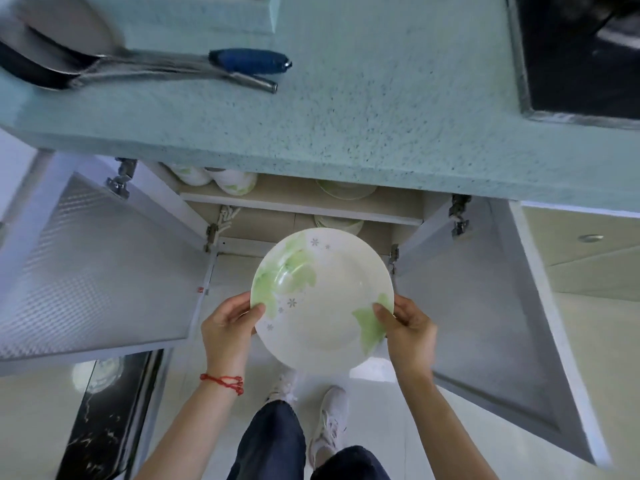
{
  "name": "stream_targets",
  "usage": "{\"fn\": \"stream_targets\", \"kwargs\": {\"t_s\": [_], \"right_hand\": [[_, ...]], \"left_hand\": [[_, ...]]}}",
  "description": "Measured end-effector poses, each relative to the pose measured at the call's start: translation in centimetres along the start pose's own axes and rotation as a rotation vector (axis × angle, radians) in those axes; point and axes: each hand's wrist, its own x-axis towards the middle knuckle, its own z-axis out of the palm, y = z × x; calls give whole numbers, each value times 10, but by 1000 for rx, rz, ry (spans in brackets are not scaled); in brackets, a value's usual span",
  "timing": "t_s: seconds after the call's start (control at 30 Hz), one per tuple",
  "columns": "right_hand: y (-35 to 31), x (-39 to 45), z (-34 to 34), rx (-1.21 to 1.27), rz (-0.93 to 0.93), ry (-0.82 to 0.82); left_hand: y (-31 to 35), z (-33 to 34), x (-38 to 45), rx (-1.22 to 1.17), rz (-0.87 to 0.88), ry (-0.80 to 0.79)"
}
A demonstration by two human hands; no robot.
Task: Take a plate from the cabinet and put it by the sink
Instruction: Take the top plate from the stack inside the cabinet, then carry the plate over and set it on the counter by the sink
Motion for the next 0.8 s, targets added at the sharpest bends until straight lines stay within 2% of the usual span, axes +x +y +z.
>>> {"fn": "stream_targets", "kwargs": {"t_s": [0.37, 0.8], "right_hand": [[-78, -51, -10, 36, -52, 169], [-134, -102, -30, 131, -124, 426]], "left_hand": [[101, -1, -32, 7, 106, -173], [171, 29, -49, 137, 235, -454]]}}
